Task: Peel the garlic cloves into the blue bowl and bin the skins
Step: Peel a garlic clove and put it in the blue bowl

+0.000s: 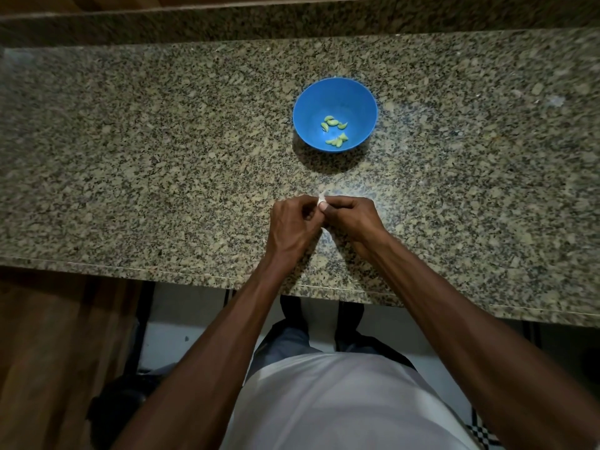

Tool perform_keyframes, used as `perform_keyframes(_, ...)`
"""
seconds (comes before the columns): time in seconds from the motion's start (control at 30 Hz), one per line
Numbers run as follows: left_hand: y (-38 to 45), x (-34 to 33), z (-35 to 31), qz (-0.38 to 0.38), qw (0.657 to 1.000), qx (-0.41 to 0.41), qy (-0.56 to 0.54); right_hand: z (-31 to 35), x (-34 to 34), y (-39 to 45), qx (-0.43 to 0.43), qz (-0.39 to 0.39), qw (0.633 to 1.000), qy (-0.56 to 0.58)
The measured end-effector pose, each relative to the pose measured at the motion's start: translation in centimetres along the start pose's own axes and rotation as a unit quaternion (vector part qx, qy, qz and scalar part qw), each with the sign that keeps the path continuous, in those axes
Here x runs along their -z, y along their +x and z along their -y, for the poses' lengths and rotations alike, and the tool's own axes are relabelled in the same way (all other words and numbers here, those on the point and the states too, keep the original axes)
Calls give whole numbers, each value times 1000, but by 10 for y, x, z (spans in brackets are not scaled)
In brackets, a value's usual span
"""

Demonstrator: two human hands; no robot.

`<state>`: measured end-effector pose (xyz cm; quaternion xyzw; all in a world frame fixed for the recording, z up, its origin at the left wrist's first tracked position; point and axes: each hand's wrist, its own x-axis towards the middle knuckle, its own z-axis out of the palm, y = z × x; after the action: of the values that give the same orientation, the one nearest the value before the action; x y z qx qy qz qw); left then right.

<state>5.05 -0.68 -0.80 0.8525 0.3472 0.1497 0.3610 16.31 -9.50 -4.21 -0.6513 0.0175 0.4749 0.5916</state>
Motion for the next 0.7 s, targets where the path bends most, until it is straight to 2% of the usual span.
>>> perform_keyframes(0.3,2,8,5,45,992,69,-92,7,2,-4,-8,5,1000,9)
perform_keyframes(0.47,7,16,15,66,971,146,-180,17,8,-11,47,57,997,-37)
perform_keyframes(0.7,9,13,3,30,932,251,-259,13,3,-7,119,18,979,-163)
